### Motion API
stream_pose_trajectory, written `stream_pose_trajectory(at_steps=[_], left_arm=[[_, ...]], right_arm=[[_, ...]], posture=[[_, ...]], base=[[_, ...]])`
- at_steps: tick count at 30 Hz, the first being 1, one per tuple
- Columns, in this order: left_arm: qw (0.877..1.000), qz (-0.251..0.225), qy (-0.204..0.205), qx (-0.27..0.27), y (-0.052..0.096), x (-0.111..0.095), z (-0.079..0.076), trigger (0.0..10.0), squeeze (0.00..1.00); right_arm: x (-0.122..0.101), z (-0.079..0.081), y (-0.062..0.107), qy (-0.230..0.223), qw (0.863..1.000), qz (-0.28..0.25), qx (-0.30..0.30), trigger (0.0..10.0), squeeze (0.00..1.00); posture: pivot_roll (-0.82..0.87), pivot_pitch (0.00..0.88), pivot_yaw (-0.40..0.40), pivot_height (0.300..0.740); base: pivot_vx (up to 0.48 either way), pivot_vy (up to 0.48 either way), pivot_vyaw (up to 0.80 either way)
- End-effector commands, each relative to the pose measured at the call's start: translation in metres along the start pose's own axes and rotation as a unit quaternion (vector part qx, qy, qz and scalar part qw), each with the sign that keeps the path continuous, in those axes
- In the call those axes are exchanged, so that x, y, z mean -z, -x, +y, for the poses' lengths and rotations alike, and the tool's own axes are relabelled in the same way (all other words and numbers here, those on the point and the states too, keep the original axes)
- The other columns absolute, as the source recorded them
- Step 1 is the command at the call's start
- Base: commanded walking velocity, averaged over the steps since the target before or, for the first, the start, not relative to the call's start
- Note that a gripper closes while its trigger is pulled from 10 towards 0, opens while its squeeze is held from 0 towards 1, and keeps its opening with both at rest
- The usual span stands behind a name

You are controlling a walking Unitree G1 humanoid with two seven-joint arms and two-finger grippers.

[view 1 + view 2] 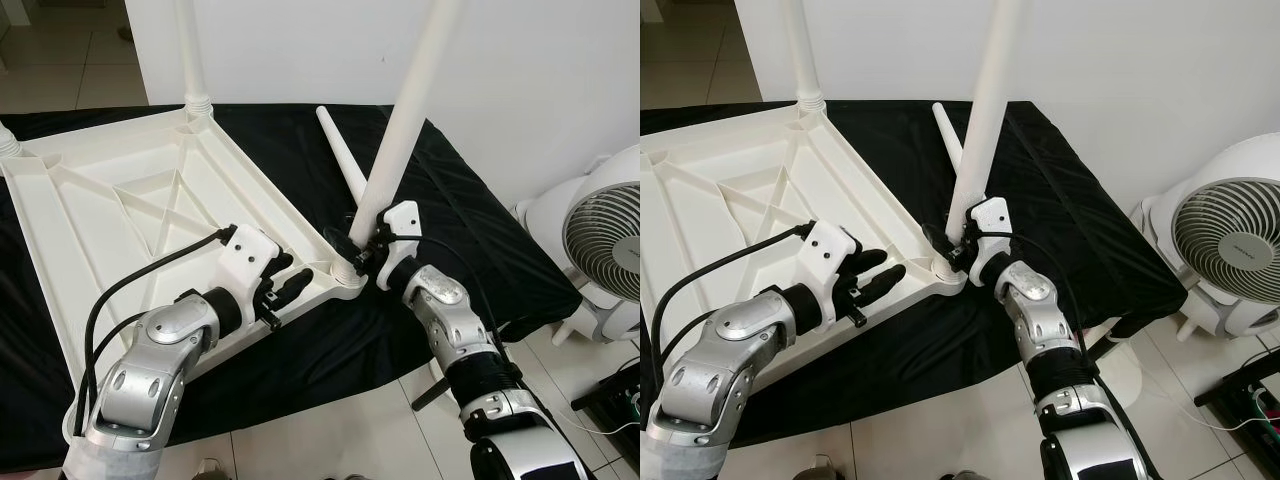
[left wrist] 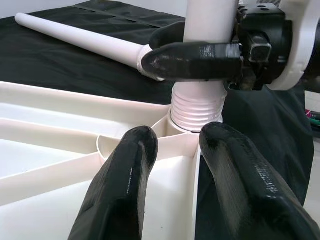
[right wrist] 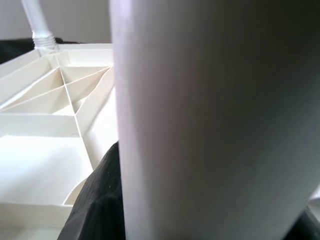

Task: Building children table

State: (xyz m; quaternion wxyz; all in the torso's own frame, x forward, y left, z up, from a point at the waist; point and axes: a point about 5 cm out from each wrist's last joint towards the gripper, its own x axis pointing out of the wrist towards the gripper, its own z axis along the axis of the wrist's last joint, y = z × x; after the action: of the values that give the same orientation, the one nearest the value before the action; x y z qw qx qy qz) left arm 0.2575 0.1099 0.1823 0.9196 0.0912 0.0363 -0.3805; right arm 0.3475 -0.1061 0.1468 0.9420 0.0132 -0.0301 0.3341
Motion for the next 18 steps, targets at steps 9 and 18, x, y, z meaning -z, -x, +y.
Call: stream_pose_trajectory(at_steps=[9,18], left_arm=[[0.999,-0.002,-0.001,-0.033,0.001,-0.004,0.002,10.0,0.0],[0.999,-0.004,-0.002,-0.035,0.002,-0.005,0.003,10.0,0.0]], right_arm=[[0.036,-0.016,0.015,-0.076,0.991,0.076,0.074,10.0,0.0],[0.038,-0.012,0.023,-0.055,0.994,0.042,0.086,10.0,0.0]], posture=[[0.14,0.075,-0.098,0.74],[0.14,0.08,-0.097,0.74]], base=[[0.0,0.0,0.0],[0.0,0.0,0.0]])
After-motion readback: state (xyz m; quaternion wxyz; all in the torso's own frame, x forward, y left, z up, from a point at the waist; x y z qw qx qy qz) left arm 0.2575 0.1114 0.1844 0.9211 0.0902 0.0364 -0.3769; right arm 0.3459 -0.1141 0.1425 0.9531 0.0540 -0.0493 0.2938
